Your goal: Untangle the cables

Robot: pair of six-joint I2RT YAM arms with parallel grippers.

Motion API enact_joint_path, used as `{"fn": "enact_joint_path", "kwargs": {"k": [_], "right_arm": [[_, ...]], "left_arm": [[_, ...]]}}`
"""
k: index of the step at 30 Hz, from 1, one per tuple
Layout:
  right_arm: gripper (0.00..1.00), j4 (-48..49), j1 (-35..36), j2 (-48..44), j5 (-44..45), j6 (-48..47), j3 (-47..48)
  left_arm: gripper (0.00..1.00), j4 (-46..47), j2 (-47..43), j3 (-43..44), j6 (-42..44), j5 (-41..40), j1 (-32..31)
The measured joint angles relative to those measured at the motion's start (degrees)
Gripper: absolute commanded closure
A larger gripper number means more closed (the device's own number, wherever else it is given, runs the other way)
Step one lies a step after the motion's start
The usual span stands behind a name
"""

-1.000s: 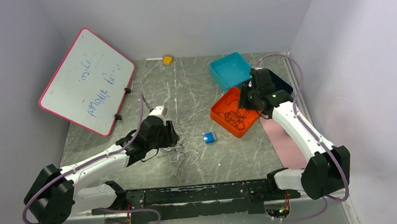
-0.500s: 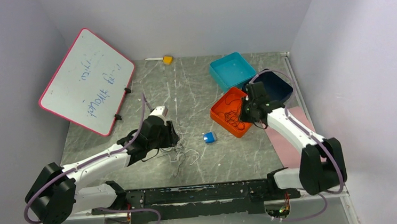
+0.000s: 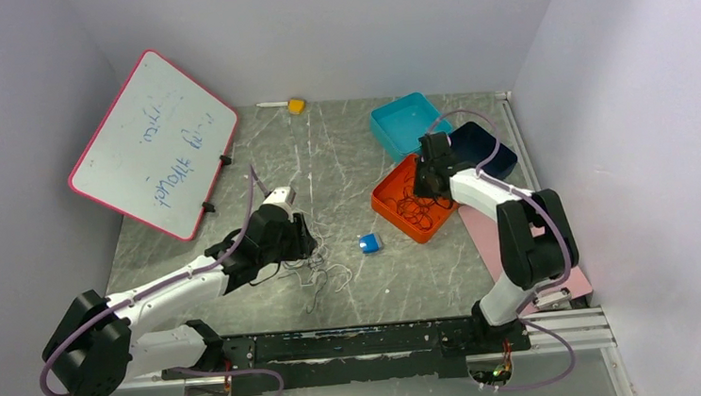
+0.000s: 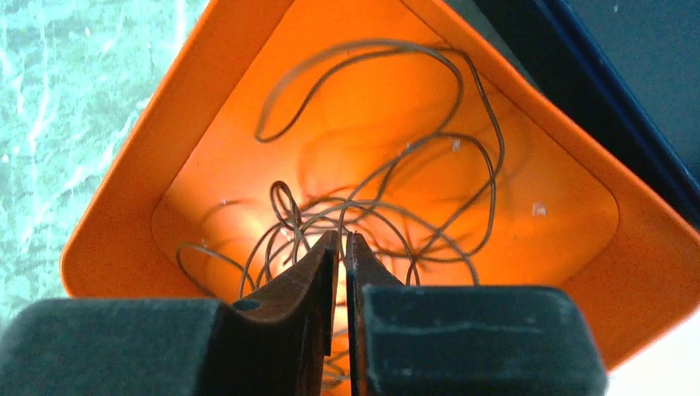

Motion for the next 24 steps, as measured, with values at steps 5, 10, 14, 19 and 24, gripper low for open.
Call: {"fn": "enact_joint_path", "kwargs": {"k": [5,10,14,19,24], "right_arm": [[0.87,3.41,-0.09,4.24,-0.28,-0.44,1.25],[0.8,3.78,-0.09,5.4,-1.01,-0.79,2.14],[0.72,1.7,-0.09,1.62,-1.01,-1.51,2.38],[0.65,-1.88,-0.11,-8.81,0.72,-2.12,3.21],[0.63,-2.32,-0.15,-17.75,3.91,-2.93,3.45]], "left_arm": [[0.5,-0.02,-0.26,0.0,-0.09,0.0,0.0],[0.49,-0.07,-0.96,0.0,-0.15,0.0,0.0],[0.47,-0.55,-1.38,0.0,-0.15,-0.02,0.0],[0.46,-0.98,-2.38,0.02,-0.11,-0.04,0.0],[0.46,-1.29,-2.6,0.24,-0.09,-0.07,0.0]]}}
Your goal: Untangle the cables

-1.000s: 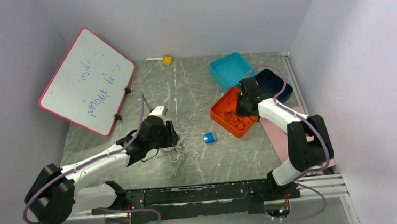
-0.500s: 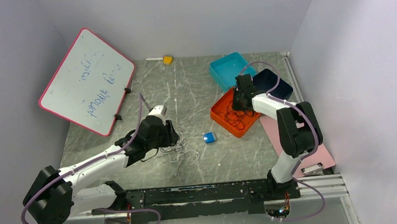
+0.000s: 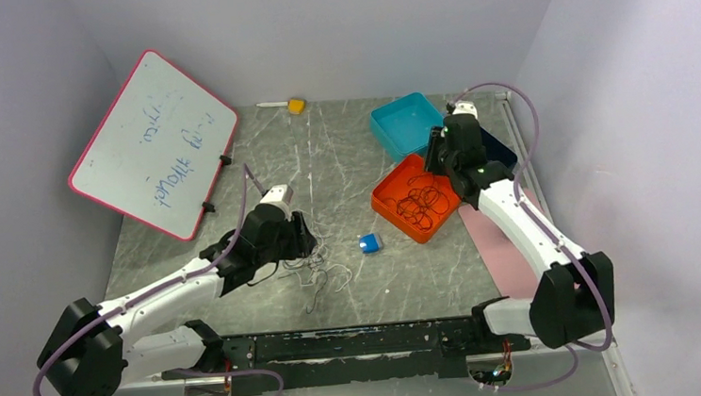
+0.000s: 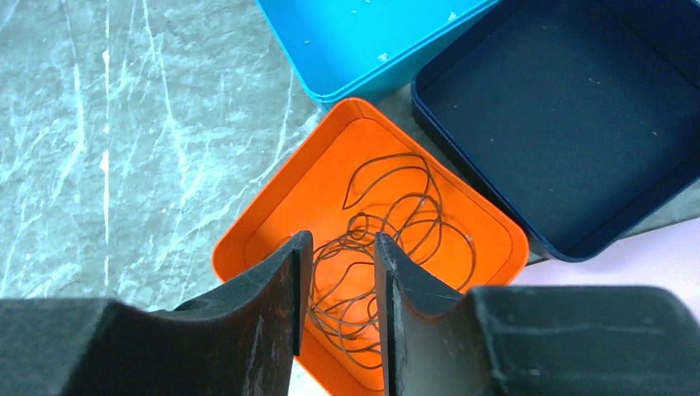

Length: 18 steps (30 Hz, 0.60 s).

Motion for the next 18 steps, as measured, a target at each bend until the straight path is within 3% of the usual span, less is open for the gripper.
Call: {"fn": "enact_joint_path", "kwargs": {"k": [5,18], "right_arm": [[0.63,0.33,-0.09,0.17,0.68,-0.07,-1.27],[0.62,4.2,1.75,1.46,-10.56,1.29,-4.7]], "left_arm": [[0.46,-0.46,0.13,0.92,0.02,0.0,0.0],[0.47,-5.18,-0.09,0.96,-2.84,-4.07,0.0]]}}
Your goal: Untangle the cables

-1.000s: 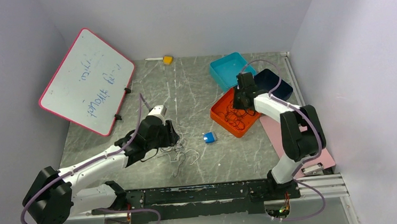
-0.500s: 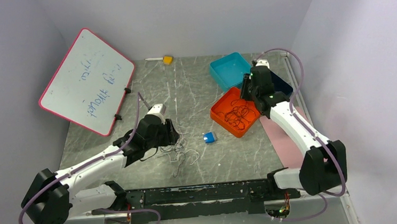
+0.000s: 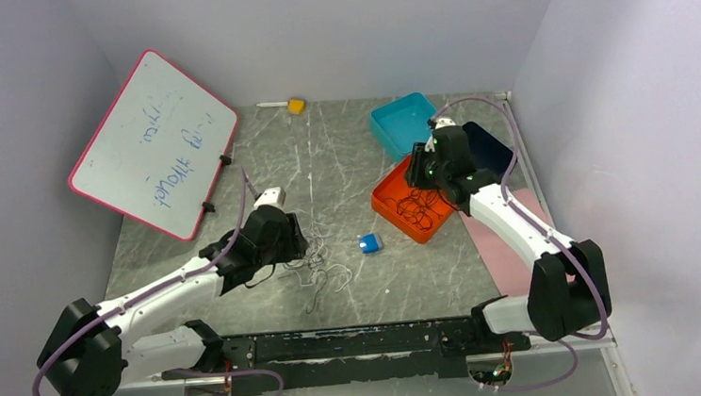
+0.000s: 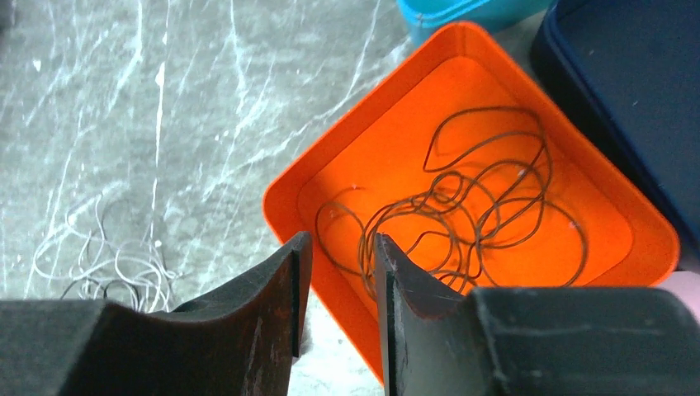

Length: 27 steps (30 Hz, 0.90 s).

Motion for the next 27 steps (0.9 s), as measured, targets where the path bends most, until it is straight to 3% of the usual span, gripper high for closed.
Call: {"fn": "enact_joint_path", "kwargs": {"k": [6,15,27], "right_arm": [[0.62,0.09,1.55,-0.74,-0.79,0.44,-2.56],[0.62,0.37,1.62,-0.87,-1.79,0.39,-2.73],[0.59,4.24,6.1,-2.36,-11.74,-1.88,-2.73]], "left_arm": [[0.49,-4.92,0.15,1.55,-2.14,-4.42,0.0],[0.53,-5.88,2.67,1.81,-2.21,-4.7,0.0],[0.53,-2.73,0.96,1.81,0.33,-2.62,0.0]]}}
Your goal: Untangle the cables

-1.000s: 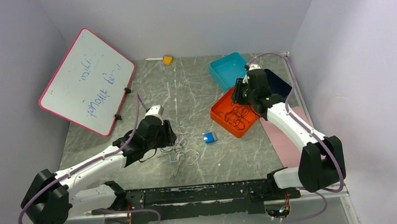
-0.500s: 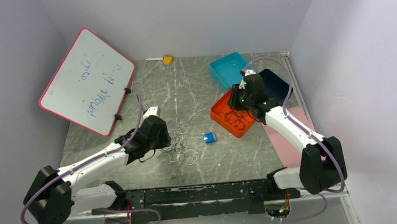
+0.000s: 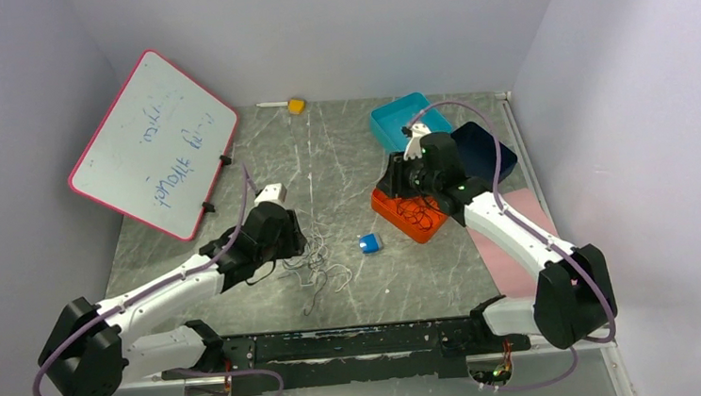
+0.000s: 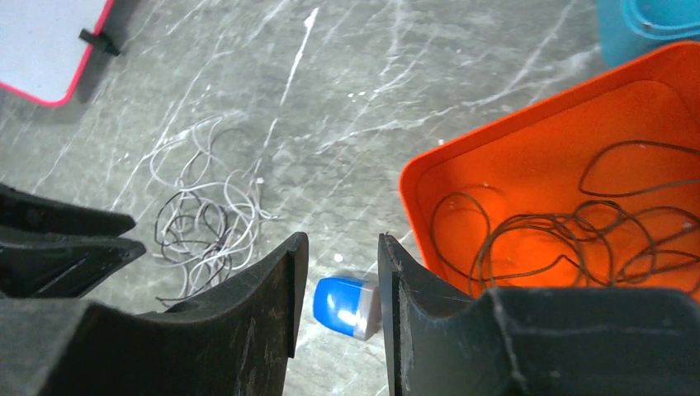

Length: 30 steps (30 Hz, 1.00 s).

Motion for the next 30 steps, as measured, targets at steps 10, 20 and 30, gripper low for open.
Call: {"fn": "enact_joint_path", "kwargs": {"k": [10,20,30], "right_arm": [[0.59,1.27,2.23,0.15,-1.22,-0.55,0.0],[0.59,1.22,2.49,0.15,-1.2,-1.01,-0.66],[0.59,1.22,2.49,0.35,-1.2,-1.64,-0.66]], "left_arm": [[0.56,2.34,5.2,1.49,5.81,1.18,0.0],[0.64,4.68,7.63,4.83,11.39,4.0,0.0],[0.62,4.28,11.39,6.19,13.92,4.76,0.0]]}}
